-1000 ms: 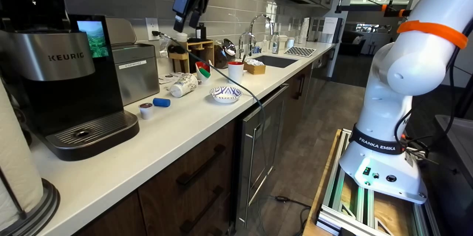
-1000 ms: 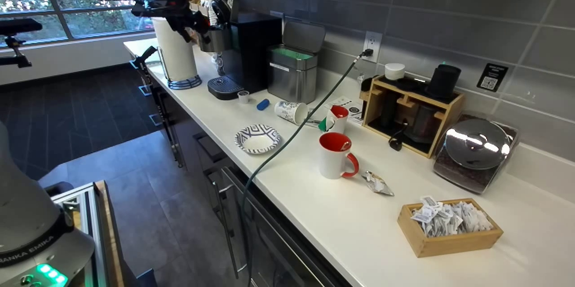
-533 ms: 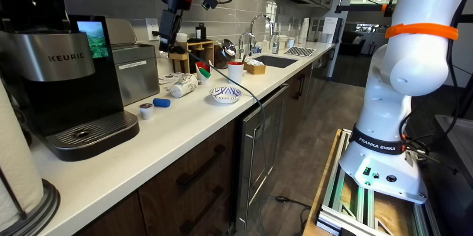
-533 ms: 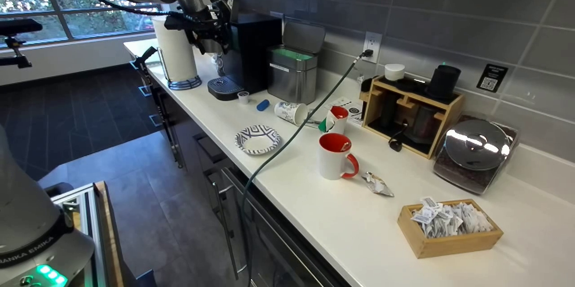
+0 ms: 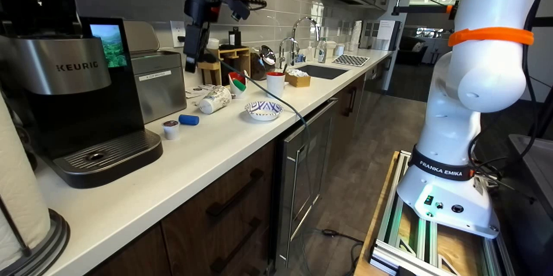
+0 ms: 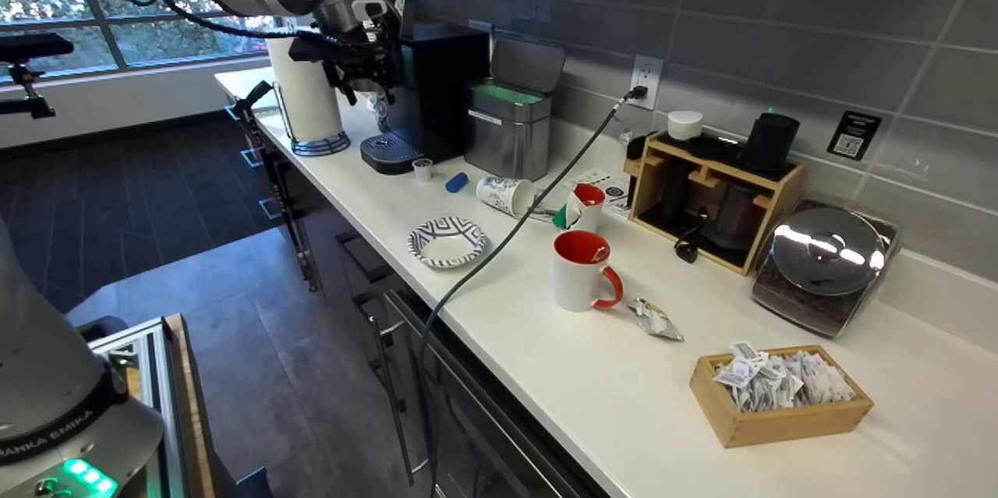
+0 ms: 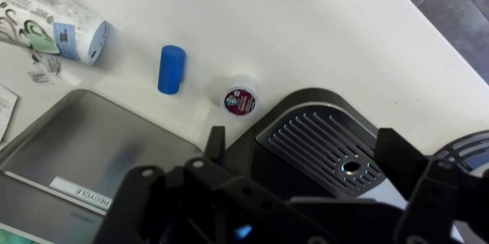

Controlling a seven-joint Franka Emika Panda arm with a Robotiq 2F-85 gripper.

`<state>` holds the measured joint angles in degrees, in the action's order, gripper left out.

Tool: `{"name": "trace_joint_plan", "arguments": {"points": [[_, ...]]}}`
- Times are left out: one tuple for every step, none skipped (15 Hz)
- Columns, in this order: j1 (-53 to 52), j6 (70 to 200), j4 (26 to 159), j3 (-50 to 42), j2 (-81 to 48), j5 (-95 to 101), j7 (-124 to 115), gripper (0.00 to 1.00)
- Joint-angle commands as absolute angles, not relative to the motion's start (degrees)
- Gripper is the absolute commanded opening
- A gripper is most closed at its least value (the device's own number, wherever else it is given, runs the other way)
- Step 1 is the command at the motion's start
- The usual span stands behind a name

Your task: Put the blue block and coffee pod in the black and white bowl on the left.

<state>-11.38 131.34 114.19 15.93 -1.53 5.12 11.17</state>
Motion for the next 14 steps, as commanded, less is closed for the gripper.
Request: {"name": "trace_joint_plan", "arguments": {"points": [[-13.31,126.08,106.72,15.05,-13.29,10.70,6.45,1.00],[-13.56,125.11,105.22,14.54,-15.65,11.06,5.98,1.00],[-13.55,124.42,103.31,14.04,-18.33,10.27,5.88,1.00],[-13.13,123.83,101.39,13.86,-20.71,8.02,7.51,1.00],[-12.94,123.19,99.40,13.42,-22.90,7.38,7.79,1.00],[-12.42,122.26,97.33,13.08,-24.80,6.45,8.98,1.00],[-11.78,121.39,95.50,12.98,-26.37,5.32,10.72,1.00],[-11.12,120.51,93.70,12.73,-27.65,4.95,12.97,1.00],[-10.67,119.48,92.26,12.49,-28.55,4.85,14.82,1.00],[-10.14,118.61,90.60,12.35,-29.55,4.39,16.42,1.00],[-10.12,118.16,89.31,11.81,-30.32,5.08,17.03,1.00],[-10.09,117.45,87.84,11.42,-31.13,5.65,17.81,1.00],[-9.98,116.76,86.72,11.24,-31.67,5.71,18.63,1.00],[-10.00,115.16,85.41,11.15,-32.30,5.68,19.29,1.00]]}}
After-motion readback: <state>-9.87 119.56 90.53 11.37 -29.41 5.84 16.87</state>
